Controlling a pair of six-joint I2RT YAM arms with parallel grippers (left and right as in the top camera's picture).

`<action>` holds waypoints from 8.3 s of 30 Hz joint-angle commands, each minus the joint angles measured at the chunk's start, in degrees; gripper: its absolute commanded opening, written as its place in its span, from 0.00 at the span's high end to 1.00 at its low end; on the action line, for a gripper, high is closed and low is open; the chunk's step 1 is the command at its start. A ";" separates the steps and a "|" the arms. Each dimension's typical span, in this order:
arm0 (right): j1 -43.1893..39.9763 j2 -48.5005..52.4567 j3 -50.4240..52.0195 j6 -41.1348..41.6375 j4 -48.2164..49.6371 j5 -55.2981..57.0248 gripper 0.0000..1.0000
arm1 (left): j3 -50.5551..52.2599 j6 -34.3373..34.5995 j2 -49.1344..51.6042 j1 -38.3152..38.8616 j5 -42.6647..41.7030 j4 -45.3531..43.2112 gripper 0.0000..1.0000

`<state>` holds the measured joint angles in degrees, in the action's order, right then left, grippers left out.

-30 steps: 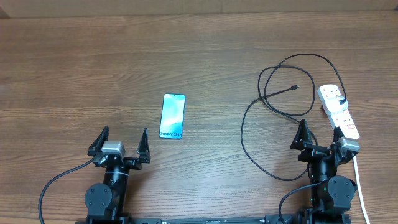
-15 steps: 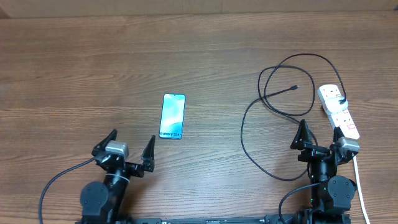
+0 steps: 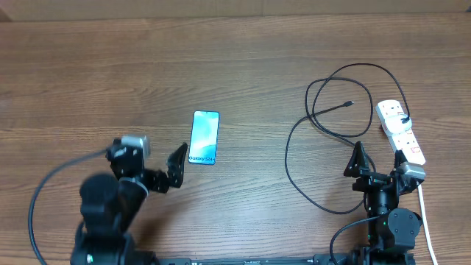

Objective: Plug charger to phone and switch on socket
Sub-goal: 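Move the left gripper forward over the blue phone and lower, then close the left gripper on the phone's short edge and lift, then raise the phone upright with the left gripper, tilting it right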

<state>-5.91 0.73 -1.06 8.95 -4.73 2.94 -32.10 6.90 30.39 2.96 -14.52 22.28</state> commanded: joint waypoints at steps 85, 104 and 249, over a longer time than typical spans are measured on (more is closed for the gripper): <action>0.26 -0.39 0.61 -0.46 0.26 -0.28 0.00 | -37.16 10.36 81.68 18.64 17.42 18.14 0.18; 0.26 -0.39 0.61 -0.46 0.28 -0.28 0.00 | -37.16 13.31 81.68 18.67 17.44 18.43 0.41; 0.26 -0.39 0.61 -0.46 0.28 -0.28 0.00 | -74.18 20.57 81.57 18.45 -12.81 58.12 0.56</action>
<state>-5.89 0.73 -1.06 8.97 -4.69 2.94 -104.36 26.96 111.68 21.71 -30.04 81.28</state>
